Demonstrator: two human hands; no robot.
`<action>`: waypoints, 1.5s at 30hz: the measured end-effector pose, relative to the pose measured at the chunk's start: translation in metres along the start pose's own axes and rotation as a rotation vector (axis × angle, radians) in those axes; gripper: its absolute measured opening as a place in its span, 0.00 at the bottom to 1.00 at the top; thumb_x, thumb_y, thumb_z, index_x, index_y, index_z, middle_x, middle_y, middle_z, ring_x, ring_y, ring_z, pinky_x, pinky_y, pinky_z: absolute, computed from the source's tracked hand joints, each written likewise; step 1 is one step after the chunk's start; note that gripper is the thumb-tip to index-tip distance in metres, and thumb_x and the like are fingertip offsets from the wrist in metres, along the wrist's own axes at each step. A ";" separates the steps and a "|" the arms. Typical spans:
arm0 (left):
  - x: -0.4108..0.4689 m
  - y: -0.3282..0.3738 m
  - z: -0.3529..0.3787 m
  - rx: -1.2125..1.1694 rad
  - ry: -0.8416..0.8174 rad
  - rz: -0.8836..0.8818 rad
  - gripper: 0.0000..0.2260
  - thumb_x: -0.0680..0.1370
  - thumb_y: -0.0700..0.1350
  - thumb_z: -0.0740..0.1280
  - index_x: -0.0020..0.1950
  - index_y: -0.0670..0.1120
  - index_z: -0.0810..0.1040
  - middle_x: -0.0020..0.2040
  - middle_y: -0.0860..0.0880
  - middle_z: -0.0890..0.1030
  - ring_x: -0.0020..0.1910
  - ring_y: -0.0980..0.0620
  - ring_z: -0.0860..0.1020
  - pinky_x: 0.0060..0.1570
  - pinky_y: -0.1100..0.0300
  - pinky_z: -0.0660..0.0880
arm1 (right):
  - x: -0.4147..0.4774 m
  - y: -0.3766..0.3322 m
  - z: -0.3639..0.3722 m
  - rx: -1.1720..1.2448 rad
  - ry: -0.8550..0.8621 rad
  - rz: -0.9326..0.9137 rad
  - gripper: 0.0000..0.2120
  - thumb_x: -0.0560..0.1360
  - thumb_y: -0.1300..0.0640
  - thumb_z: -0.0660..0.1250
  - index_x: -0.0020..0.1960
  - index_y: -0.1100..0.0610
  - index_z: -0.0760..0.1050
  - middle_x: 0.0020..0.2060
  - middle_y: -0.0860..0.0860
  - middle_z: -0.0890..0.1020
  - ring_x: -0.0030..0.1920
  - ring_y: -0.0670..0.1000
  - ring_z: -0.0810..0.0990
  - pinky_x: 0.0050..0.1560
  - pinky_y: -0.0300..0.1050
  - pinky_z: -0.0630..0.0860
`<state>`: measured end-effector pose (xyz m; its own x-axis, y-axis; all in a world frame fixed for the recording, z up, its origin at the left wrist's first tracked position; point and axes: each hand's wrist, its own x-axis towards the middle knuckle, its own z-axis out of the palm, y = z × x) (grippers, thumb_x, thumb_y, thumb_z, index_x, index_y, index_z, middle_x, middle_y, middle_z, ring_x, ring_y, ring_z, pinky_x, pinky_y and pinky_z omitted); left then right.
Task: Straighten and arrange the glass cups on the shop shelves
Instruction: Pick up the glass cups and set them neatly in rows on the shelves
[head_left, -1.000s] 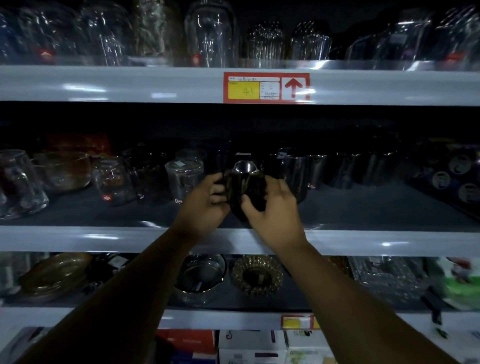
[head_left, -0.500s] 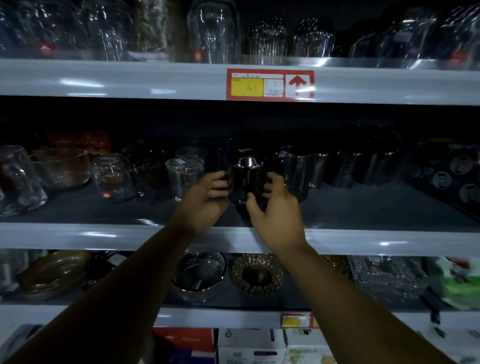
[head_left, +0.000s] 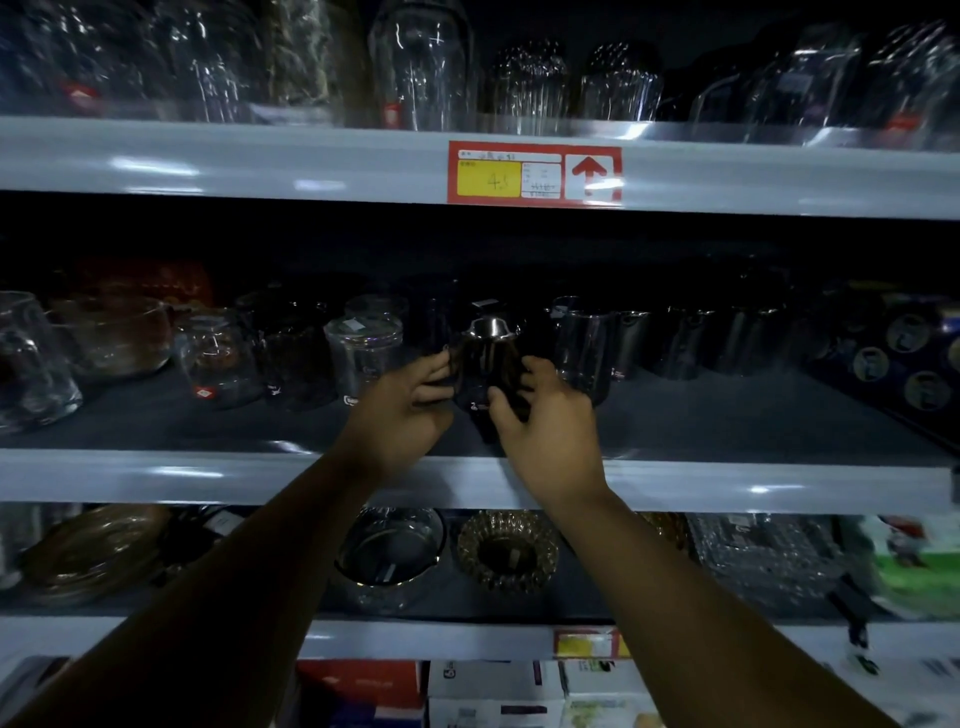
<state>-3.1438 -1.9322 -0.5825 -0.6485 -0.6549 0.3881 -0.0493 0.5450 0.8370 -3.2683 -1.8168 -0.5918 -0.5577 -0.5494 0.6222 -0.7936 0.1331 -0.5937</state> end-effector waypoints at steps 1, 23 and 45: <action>0.000 0.000 0.001 0.026 -0.001 0.006 0.31 0.76 0.27 0.63 0.78 0.44 0.67 0.70 0.46 0.76 0.63 0.52 0.79 0.63 0.61 0.75 | 0.000 -0.001 -0.001 -0.002 -0.003 -0.002 0.25 0.80 0.49 0.67 0.72 0.60 0.69 0.53 0.57 0.84 0.51 0.56 0.84 0.51 0.54 0.83; 0.006 0.012 0.022 0.207 0.210 -0.016 0.26 0.76 0.48 0.75 0.72 0.45 0.74 0.62 0.49 0.82 0.48 0.58 0.82 0.55 0.57 0.80 | 0.021 -0.005 -0.047 -0.022 -0.047 -0.052 0.10 0.79 0.58 0.66 0.58 0.57 0.79 0.45 0.53 0.85 0.40 0.51 0.82 0.42 0.51 0.82; -0.042 0.058 -0.007 0.262 0.036 -0.019 0.11 0.78 0.41 0.71 0.59 0.45 0.77 0.44 0.48 0.80 0.42 0.55 0.77 0.42 0.74 0.70 | 0.059 -0.004 -0.093 -0.273 -0.202 0.090 0.08 0.81 0.54 0.67 0.50 0.60 0.77 0.47 0.59 0.81 0.47 0.60 0.81 0.47 0.48 0.77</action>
<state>-3.1140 -1.8772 -0.5478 -0.6184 -0.6820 0.3905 -0.2593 0.6461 0.7178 -3.3203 -1.7726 -0.5050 -0.5902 -0.6743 0.4439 -0.7948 0.3890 -0.4659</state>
